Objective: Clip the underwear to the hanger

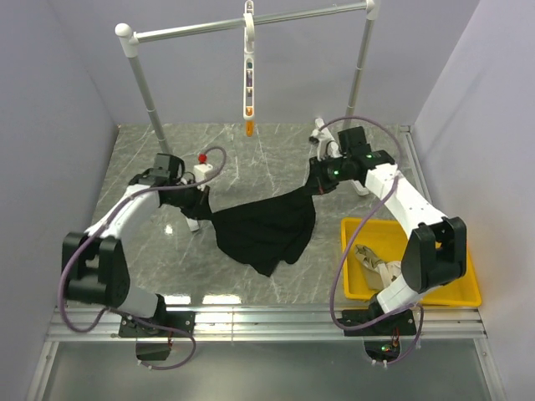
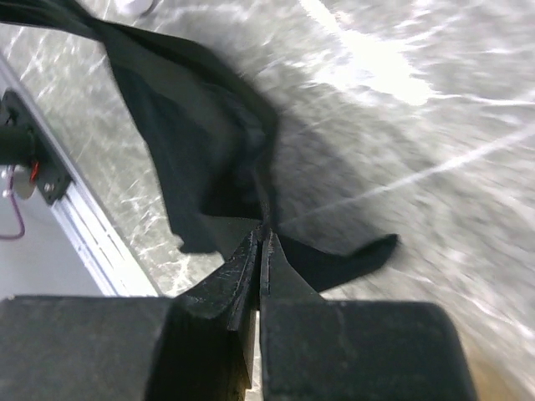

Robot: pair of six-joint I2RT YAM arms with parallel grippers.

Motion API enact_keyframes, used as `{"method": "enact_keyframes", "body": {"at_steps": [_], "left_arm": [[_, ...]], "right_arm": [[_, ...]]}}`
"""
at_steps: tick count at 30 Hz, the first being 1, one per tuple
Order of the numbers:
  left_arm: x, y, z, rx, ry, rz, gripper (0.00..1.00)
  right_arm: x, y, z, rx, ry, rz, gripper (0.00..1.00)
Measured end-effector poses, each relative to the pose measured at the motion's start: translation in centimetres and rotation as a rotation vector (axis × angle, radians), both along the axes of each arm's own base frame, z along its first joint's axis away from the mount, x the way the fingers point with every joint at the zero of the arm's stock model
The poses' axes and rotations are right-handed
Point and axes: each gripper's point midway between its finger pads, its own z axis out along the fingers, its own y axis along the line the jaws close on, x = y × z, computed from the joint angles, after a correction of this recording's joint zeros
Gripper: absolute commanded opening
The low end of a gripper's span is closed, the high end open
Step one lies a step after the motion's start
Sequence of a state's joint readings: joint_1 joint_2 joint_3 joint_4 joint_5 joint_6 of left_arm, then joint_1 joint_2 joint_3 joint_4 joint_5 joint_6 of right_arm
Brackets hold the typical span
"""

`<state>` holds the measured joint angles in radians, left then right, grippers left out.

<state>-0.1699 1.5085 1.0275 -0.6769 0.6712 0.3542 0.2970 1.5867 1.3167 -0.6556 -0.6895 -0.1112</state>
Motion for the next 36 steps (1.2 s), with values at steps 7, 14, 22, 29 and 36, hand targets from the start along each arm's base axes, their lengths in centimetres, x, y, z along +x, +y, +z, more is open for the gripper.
{"method": "enact_keyframes", "body": {"at_steps": [7, 14, 22, 29, 36], "left_arm": [[0.9, 1.7, 6.9, -0.008, -0.280, 0.053, 0.00], [-0.5, 1.7, 9.8, -0.023, -0.381, 0.014, 0.00], [0.4, 1.9, 11.0, -0.028, -0.421, 0.066, 0.00], [5.8, 2.6, 14.8, -0.028, -0.527, 0.167, 0.00], [4.5, 3.3, 18.4, -0.041, -0.681, 0.129, 0.00]], "right_arm": [[2.4, -3.3, 3.1, 0.021, -0.073, -0.096, 0.00], [2.0, -3.6, 4.5, 0.039, -0.105, -0.086, 0.00], [1.7, -3.6, 5.1, 0.053, -0.112, -0.112, 0.00], [7.2, -2.7, 9.2, 0.083, -0.206, -0.141, 0.00], [5.0, -2.6, 9.3, 0.094, -0.242, -0.081, 0.04]]}}
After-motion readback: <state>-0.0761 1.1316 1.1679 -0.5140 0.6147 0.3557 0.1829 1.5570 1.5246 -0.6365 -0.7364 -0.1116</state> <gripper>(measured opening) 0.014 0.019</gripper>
